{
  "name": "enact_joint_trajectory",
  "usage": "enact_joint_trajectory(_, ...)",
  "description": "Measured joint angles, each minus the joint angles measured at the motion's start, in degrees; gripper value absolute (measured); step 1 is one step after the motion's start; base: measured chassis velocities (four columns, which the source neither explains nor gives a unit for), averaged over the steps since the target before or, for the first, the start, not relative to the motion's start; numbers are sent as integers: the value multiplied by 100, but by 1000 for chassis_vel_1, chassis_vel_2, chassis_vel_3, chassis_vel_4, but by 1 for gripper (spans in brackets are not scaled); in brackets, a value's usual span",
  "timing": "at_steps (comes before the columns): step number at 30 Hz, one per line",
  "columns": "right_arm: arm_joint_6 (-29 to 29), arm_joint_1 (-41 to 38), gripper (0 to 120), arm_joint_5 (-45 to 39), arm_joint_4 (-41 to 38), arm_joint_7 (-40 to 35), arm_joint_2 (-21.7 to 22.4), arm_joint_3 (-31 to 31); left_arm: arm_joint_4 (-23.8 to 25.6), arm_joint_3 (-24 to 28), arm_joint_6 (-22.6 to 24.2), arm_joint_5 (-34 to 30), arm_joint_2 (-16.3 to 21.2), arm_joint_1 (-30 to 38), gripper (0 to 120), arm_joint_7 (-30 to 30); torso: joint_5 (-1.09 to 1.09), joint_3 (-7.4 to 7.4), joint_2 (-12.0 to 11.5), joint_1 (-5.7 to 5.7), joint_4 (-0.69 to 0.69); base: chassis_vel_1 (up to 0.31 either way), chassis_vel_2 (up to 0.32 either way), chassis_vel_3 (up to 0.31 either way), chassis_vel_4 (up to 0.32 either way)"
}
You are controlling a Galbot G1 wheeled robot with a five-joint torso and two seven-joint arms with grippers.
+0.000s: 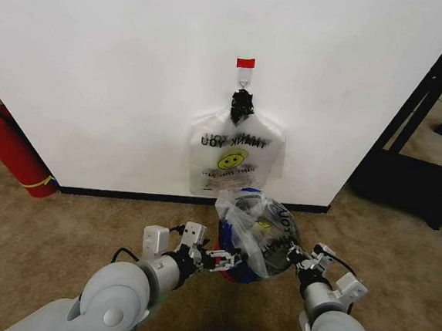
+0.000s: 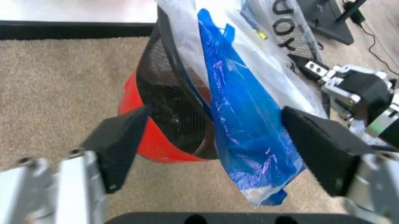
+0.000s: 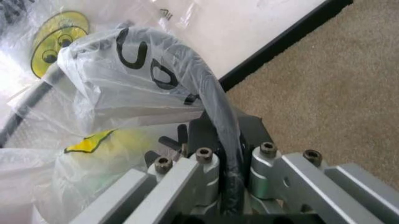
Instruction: Pick up the garbage bag from the wall and place it over the trash bin.
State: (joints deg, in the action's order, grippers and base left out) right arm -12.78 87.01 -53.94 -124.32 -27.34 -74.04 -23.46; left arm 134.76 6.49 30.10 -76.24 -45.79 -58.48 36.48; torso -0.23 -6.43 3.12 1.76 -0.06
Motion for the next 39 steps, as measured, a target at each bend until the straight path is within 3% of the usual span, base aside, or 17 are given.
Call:
enact_joint_trajectory(13, -1, -19, 1, -4, -4, -13, 16, 23, -19, 41, -23, 60, -19, -77, 31, -100, 0, 0, 0, 0, 0, 0, 0, 0, 0)
enact_joint_trajectory(16, -1, -16, 1, -4, 4, -13, 19, 20, -19, 26, -23, 65, -2, -106, 27, -106, 0, 0, 0, 0, 0, 0, 0, 0, 0)
enact_joint_trajectory(21, 5, -30, 1, -40, 13, -13, 3, 12, -4, 36, -27, 114, 34, -258, 1, -113, 0, 0, 0, 0, 1, 0, 0, 0, 0)
enact_joint_trajectory(30, 9, -54, 1, -194, -10, -69, -28, -2, 29, -156, -30, 175, 57, -539, 0, -112, 0, 0, 0, 0, 0, 0, 0, 0, 0)
enact_joint_trajectory(39, -4, -65, 1, -488, -62, -132, -9, -62, -137, -389, -105, 769, -46, -1411, 0, -311, 0, 0, 0, 0, 1, 0, 0, 0, 0)
